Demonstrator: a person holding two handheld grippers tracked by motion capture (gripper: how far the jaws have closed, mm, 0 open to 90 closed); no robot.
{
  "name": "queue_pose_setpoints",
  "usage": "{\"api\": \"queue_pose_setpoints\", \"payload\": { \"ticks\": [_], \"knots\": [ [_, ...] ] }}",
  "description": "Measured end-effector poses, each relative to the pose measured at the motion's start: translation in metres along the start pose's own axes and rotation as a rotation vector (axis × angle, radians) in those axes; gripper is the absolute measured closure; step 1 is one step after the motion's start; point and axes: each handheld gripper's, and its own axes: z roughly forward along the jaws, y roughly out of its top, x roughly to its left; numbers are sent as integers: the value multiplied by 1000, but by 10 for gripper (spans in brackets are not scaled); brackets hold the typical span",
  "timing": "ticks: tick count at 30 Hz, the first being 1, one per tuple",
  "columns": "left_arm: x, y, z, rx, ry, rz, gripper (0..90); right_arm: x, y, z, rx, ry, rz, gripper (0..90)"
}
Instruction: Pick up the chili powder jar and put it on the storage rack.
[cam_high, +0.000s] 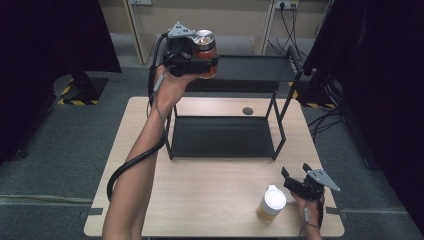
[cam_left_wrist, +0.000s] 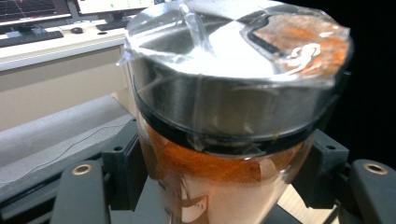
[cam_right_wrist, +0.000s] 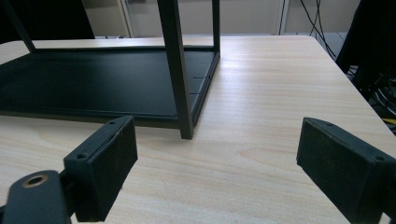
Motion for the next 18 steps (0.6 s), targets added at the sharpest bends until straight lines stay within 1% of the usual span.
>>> {"api": "queue_pose_setpoints", "payload": {
  "ticks": [4,7,12,17,18],
  "knots": [
    [3,2,8,5,15,-15,302,1,1,0,4,-1,-6,124],
    [5,4,16,18,23,-24,302,1,1,0,5,-1,-9,124],
    [7,10,29,41,45,-27,302,1,1,0,5,-1,-9,124],
    [7,13,38,61,72,-26,301,1,1,1,8,1,-12,124],
    [7,13,39,61,79,-33,301,1,1,1,8,1,-11,124]
  ]
}}
